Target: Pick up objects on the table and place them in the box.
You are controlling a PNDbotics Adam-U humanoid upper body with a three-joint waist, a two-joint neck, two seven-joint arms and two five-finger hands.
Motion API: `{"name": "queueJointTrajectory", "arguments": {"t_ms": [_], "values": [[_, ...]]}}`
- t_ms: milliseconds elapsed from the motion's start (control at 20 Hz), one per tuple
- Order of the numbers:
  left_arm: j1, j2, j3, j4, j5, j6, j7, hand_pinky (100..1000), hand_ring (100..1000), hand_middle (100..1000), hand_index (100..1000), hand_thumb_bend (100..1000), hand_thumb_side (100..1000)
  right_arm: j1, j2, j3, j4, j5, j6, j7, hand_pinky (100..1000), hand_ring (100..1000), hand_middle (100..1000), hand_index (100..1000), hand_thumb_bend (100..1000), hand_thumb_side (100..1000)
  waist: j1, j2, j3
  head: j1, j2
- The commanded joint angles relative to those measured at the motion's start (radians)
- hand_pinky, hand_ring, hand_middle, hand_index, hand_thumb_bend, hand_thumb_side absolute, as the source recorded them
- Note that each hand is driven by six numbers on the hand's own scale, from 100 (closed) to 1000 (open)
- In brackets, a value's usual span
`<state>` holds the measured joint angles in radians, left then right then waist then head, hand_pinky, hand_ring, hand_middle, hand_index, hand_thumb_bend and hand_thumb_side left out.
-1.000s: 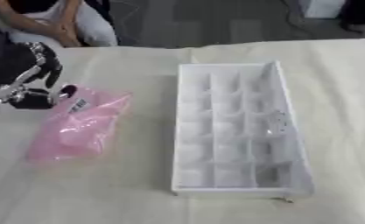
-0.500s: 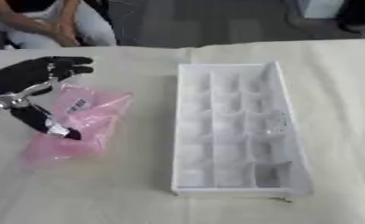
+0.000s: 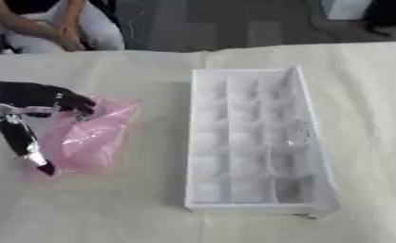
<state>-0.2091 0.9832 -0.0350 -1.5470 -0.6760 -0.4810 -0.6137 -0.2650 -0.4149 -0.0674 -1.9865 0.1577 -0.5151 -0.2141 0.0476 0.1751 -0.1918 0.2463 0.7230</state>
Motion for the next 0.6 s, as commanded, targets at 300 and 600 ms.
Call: {"name": "queueJointTrajectory", "arguments": {"t_ms": [300,600], "values": [[-0.056,0.021,0.002,0.059,0.001,-0.028,-0.021,975,995,1000,1000,1000,617,-0.008,-0.015,-0.003,-0.013,-0.002,0.001,0.002,100,108,102,464,385,1000,0.004,-0.01,-0.007,-0.001,-0.013],[-0.09,-0.032,0.01,0.082,0.002,-0.029,0.01,926,965,975,994,1000,624,-0.009,-0.012,-0.001,-0.013,-0.003,0.0,0.004,100,108,102,464,386,1000,0.003,-0.009,-0.008,-0.003,-0.014]]}}
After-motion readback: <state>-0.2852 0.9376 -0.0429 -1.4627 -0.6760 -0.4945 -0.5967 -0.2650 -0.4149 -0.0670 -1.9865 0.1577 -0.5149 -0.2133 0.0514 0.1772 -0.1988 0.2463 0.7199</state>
